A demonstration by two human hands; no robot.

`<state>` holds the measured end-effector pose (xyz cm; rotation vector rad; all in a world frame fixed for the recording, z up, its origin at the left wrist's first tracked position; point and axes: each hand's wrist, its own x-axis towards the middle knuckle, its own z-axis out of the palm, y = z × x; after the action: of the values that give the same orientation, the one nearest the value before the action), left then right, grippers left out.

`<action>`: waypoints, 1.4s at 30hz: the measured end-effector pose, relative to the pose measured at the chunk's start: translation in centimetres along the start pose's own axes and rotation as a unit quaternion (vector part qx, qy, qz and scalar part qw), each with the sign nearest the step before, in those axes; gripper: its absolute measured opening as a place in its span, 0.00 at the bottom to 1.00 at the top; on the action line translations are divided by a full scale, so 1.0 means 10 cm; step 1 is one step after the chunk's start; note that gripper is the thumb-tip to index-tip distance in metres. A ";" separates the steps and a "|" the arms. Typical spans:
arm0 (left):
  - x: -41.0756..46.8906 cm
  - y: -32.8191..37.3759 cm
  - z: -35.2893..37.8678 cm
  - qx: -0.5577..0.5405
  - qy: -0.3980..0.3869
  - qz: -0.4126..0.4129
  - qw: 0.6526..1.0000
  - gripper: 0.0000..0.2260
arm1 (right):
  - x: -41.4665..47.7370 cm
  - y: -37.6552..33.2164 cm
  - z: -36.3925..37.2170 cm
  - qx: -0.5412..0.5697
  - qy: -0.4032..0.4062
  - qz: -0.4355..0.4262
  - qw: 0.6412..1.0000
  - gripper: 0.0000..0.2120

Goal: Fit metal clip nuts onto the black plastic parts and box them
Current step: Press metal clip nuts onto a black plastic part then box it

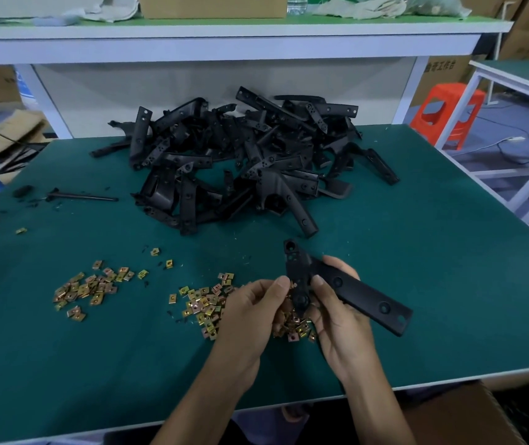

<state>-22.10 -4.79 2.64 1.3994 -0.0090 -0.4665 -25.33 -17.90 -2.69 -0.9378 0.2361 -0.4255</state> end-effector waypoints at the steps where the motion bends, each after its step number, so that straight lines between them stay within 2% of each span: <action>1: 0.00 -0.01 0.00 -0.001 -0.007 -0.002 1.000 0.13 | -0.01 0.00 0.00 -0.007 -0.002 -0.003 1.000 0.19; 7: 0.04 0.01 -0.10 0.014 -0.082 -0.016 0.996 0.14 | -0.03 -0.01 -0.01 -0.041 -0.034 -0.006 0.999 0.16; 9: 0.08 0.03 -0.18 0.071 -0.102 0.017 0.992 0.14 | 0.00 -0.01 -0.01 -0.022 -0.027 0.004 0.999 0.16; 11: 0.21 0.03 -0.33 0.185 -0.060 0.094 0.976 0.17 | 0.03 -0.01 -0.04 0.024 0.012 0.013 1.000 0.15; 12: 0.29 0.03 -0.41 0.263 -0.017 0.145 0.954 0.16 | 0.05 -0.02 -0.06 0.048 0.035 0.015 0.998 0.14; 14: 0.45 0.03 -0.55 0.444 0.037 0.225 0.867 0.11 | 0.07 -0.05 -0.10 0.077 0.057 0.020 0.995 0.13; 16: 0.55 -0.05 -0.61 0.567 0.009 0.228 0.792 0.13 | 0.08 -0.07 -0.11 0.090 0.059 0.028 0.994 0.13; 17: 0.57 -0.12 -0.61 0.601 -0.007 0.223 0.767 0.15 | 0.08 -0.07 -0.10 0.094 0.058 0.032 0.993 0.13; 19: 0.57 -0.23 -0.57 0.623 -0.016 0.231 0.747 0.15 | 0.09 -0.07 -0.07 0.097 0.053 0.035 0.993 0.13; 21: 0.59 -0.24 -0.54 0.613 -0.013 0.238 0.753 0.11 | 0.09 -0.08 -0.06 0.096 0.051 0.038 0.993 0.13; 24: 0.67 -0.20 -0.51 0.601 -0.024 0.205 0.772 0.09 | 0.12 -0.08 -0.07 0.096 0.050 0.043 0.993 0.13; 27: 0.73 -0.19 -0.46 0.612 -0.050 0.192 0.766 0.10 | 0.16 -0.09 -0.03 0.101 0.047 0.049 0.993 0.15; 31: 0.75 -0.15 -0.46 0.588 -0.072 0.160 0.790 0.01 | 0.16 -0.09 -0.01 0.113 0.031 0.067 0.991 0.17; 33: 0.74 -0.16 -0.46 0.570 -0.061 0.170 0.801 0.04 | 0.14 -0.10 -0.02 0.111 0.018 0.075 0.991 0.16; 37: 0.67 -0.10 -0.46 0.478 -0.018 0.186 0.858 0.03 | 0.11 -0.10 0.00 0.093 -0.015 0.092 0.991 0.15; 42: 0.54 0.10 -0.43 0.344 -0.016 0.166 0.924 0.04 | 0.09 -0.10 0.00 0.108 -0.046 0.092 0.989 0.14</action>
<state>-15.71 -2.35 1.41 2.0327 -0.4708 -0.1993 -24.75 -18.82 -1.88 -0.7132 0.1860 -0.2323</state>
